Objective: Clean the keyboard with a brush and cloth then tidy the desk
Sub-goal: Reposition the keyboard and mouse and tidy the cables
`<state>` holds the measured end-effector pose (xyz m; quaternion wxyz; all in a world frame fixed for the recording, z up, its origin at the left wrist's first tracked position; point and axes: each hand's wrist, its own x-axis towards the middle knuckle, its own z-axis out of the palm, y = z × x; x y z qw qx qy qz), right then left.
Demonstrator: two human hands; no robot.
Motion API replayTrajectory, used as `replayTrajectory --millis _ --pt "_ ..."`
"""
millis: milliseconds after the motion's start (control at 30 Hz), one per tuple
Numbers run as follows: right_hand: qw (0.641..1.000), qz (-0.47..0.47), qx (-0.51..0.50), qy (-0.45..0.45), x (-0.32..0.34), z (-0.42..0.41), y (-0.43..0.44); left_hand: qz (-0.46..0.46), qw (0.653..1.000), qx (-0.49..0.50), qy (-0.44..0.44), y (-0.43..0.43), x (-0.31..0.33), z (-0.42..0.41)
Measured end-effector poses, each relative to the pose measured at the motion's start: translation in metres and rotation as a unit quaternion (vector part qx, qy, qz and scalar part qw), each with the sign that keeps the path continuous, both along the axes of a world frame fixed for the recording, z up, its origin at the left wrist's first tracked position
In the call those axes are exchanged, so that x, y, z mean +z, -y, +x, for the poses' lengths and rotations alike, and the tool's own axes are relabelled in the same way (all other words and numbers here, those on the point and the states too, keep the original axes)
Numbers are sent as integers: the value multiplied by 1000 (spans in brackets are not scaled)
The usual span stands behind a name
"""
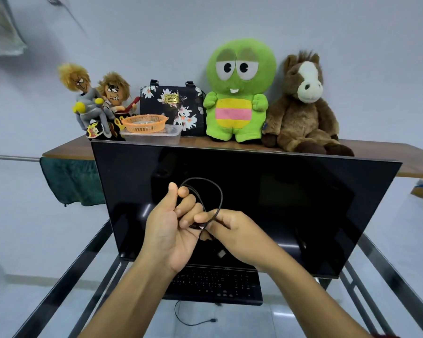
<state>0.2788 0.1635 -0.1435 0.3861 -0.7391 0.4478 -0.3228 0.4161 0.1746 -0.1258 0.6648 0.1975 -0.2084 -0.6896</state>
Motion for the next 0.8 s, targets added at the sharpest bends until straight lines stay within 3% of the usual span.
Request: replayTrajectory --millis 100,200,267,367,433,567,700,800 --pt "992 -54 1 -113 3 -1 -6 17 994 97 52 6 -4 0" --pt "972 -141 -13 -188 4 2 -11 -10 968 168 187 8 -7 -1" --pt "956 -201 -34 -209 9 3 -14 -52 929 185 317 5 -8 -4" --pt "943 -258 -51 -204 16 2 -19 -105 834 211 500 1 -12 -9" --pt "941 -271 -34 -202 16 1 -22 -129 800 216 545 -1 -13 -11" --pt "928 -302 11 -218 17 -1 -24 -151 806 159 549 -4 -13 -10" --pt "873 -406 0 -271 18 -8 -15 -170 811 72 555 -6 -14 -4" --pt "896 -360 12 -262 22 -16 -11 -145 828 -19 541 -4 -10 1"
